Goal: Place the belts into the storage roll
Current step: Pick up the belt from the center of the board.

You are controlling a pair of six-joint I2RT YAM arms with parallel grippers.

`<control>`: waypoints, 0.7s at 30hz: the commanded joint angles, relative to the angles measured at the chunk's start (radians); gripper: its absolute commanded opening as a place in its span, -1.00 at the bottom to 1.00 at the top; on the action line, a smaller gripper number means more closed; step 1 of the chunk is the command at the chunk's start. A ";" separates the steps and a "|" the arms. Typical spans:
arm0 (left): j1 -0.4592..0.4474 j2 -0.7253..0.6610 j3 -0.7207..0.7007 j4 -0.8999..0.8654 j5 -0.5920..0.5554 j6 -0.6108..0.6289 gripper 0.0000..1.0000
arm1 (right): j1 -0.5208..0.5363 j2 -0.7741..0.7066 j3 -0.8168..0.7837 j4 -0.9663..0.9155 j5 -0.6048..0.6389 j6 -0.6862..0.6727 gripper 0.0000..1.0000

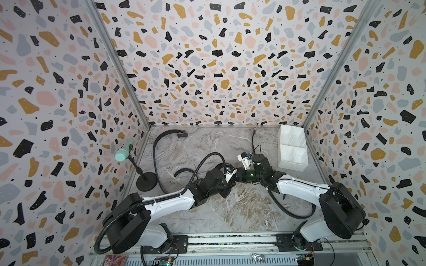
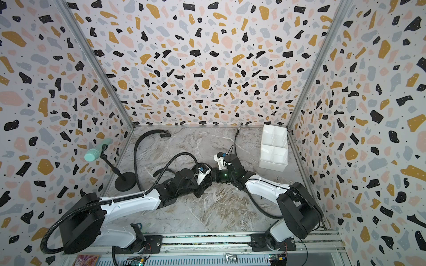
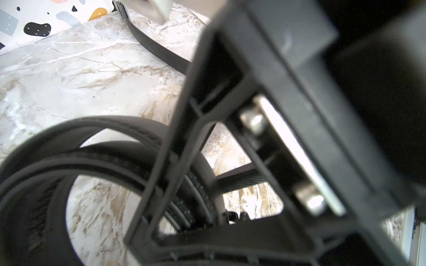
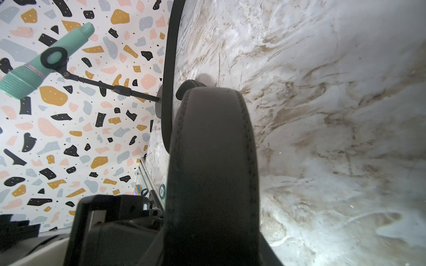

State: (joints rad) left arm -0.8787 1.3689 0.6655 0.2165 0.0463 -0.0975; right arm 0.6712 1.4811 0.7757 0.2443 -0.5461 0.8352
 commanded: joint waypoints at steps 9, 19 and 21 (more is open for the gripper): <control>0.001 -0.024 0.002 0.072 0.010 -0.005 -1.00 | 0.008 -0.039 0.039 -0.008 0.025 -0.027 -0.49; 0.001 -0.022 0.029 0.050 0.007 -0.016 -1.00 | 0.007 -0.081 0.091 -0.136 0.160 -0.104 -0.61; 0.000 -0.020 0.035 0.049 0.007 -0.020 -0.85 | 0.006 -0.091 0.101 -0.173 0.203 -0.122 -0.61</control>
State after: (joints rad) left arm -0.8787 1.3689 0.6689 0.2398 0.0471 -0.1127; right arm 0.6819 1.4460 0.8227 0.1284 -0.4419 0.7704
